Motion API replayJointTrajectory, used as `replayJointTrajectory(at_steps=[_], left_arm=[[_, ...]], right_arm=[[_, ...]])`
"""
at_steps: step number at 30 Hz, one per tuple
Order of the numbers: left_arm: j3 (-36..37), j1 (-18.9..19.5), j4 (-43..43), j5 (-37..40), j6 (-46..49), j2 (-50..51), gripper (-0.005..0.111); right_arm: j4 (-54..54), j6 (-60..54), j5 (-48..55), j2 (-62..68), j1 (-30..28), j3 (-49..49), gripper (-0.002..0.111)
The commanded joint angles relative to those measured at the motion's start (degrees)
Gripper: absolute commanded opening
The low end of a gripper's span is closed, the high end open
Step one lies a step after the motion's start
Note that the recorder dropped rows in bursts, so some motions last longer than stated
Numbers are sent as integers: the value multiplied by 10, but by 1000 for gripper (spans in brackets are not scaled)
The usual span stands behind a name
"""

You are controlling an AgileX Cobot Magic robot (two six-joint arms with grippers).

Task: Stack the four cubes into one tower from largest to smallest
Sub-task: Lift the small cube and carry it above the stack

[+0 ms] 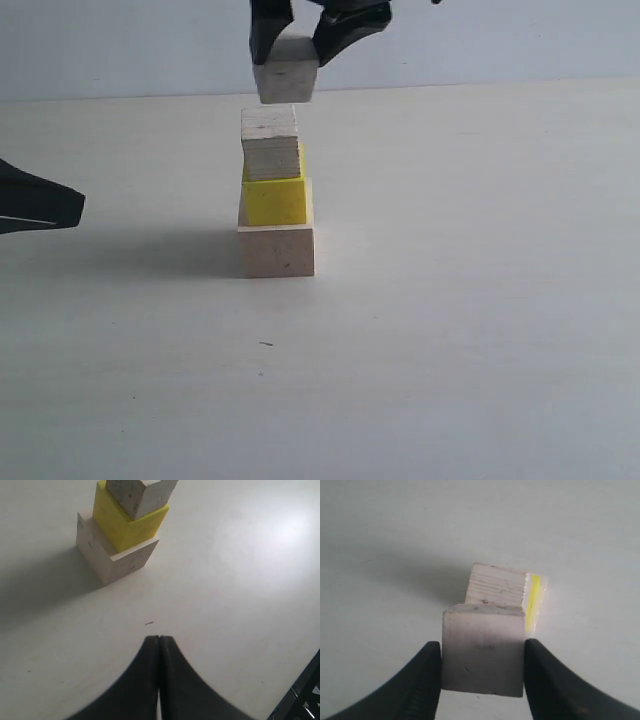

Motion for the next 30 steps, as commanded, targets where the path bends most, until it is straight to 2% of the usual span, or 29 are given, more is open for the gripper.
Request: replayJointTrajectory(at_steps=[1,5,9,19,30], left_arm=[[2,-3,-14,-7,-1,-3,0],[2,-3,-15,-5,-1,-3,0],[2,-3,-20,-2,-1,-3,0],[2,-3,-20,9,-1,-9,0],[2,-3,-20,6,-1,-24,0]], right_arm=[[-57,40,40,55,29,-81,0],[-81,69,40,100,34,-159,0],[-74,80,40,116,34,-192,0],[-87,50,40,111,34,-183,0],[-97,64,40,25,34,-90,0]])
